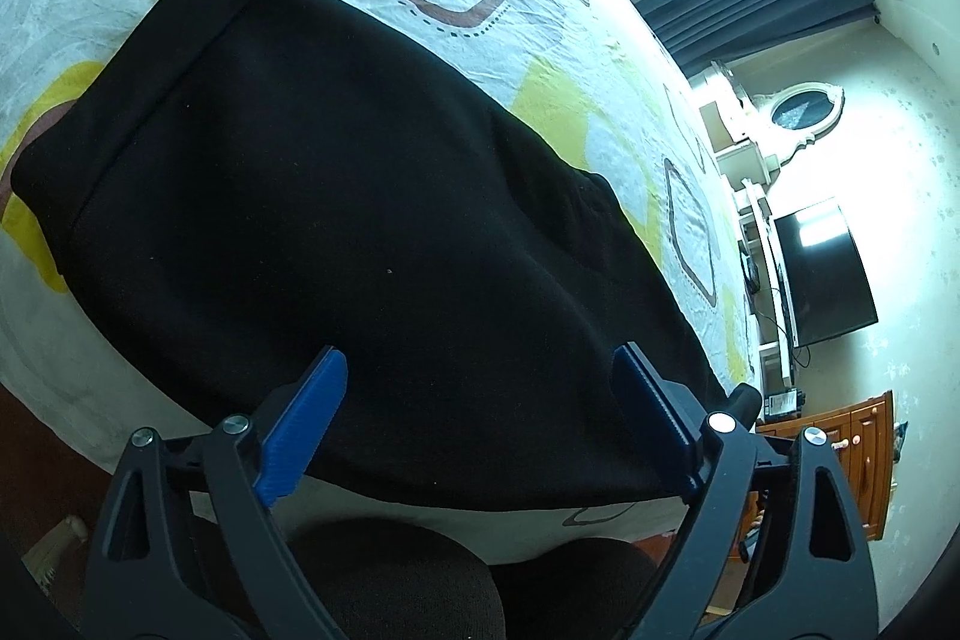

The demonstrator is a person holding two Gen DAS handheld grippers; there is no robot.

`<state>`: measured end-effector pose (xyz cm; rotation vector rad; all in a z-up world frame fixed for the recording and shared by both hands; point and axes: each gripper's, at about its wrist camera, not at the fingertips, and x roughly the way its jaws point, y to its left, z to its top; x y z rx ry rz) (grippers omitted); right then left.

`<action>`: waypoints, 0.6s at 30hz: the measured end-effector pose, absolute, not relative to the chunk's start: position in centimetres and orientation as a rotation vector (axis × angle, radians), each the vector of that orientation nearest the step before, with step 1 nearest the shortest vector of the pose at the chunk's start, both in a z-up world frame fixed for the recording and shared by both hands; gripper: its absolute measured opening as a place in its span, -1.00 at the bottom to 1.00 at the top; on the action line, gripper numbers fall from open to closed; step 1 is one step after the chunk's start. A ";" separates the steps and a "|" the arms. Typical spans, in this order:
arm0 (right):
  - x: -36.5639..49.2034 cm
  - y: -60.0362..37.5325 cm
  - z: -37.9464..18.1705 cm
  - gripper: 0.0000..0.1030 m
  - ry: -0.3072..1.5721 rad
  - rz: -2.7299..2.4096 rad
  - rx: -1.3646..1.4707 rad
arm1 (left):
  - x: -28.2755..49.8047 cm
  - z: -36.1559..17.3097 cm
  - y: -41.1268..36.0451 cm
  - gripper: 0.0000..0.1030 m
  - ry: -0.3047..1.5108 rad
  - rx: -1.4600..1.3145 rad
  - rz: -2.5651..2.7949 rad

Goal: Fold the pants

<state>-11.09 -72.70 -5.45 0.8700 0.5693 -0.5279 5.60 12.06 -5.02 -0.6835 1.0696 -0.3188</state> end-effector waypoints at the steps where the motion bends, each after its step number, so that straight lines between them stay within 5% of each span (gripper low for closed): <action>1: -10.6 -72.2 -5.9 -0.10 0.560 -0.460 0.939 | 5.6 -5.0 11.8 0.78 1.066 -0.671 -0.316; 16: -3.2 -69.2 -10.3 -0.19 0.583 -0.376 1.151 | 5.9 -5.2 12.0 0.82 1.080 -0.722 -0.307; 18: -3.0 -69.1 -10.1 -0.76 0.586 -0.388 1.137 | 5.9 -5.1 11.8 0.82 1.080 -0.712 -0.307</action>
